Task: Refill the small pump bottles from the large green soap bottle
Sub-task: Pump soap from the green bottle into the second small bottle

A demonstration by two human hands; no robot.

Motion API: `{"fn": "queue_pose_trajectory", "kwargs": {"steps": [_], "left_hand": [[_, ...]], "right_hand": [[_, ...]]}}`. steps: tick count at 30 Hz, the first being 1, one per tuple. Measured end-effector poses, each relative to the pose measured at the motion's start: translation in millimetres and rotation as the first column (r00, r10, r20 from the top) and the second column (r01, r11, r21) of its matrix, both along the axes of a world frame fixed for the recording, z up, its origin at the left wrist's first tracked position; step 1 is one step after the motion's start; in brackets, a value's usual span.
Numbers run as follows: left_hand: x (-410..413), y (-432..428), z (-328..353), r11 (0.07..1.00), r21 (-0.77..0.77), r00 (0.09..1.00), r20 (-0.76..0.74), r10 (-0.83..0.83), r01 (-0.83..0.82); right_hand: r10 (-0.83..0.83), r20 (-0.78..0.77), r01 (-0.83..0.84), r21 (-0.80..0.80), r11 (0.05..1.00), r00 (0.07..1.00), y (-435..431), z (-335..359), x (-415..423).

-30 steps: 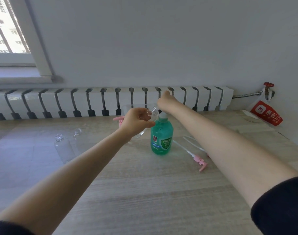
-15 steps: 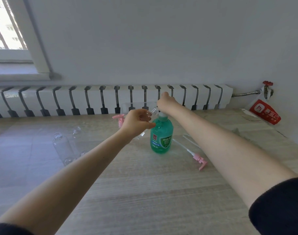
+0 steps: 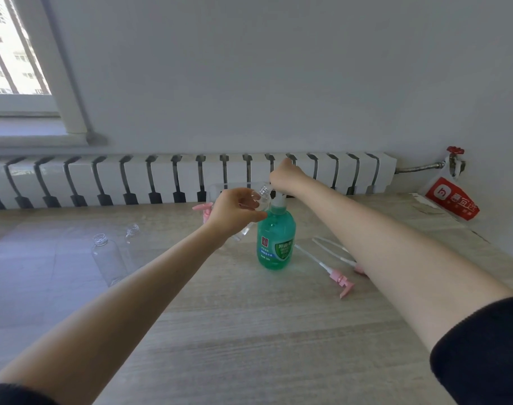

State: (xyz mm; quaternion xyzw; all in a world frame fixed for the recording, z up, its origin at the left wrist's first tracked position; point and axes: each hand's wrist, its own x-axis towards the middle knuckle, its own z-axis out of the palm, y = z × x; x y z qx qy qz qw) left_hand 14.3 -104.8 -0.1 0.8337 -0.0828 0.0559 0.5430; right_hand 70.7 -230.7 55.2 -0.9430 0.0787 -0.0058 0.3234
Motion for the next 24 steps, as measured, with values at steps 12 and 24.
{"fn": "queue_pose_trajectory", "kwargs": {"steps": [12, 24], "left_hand": [[0.4, 3.1, 1.1, 1.000, 0.001, 1.000, -0.014, 0.002, -0.002], [-1.0, 1.8, -9.0, 1.000, 0.005, 1.000, -0.028, 0.000, 0.000]], "right_hand": [[0.023, -0.022, -0.022, 0.032, 0.999, 1.000, 7.8, -4.1, 6.0], [0.039, -0.046, -0.038, 0.009, 0.999, 0.998, 4.9, -22.3, 13.6]]}}
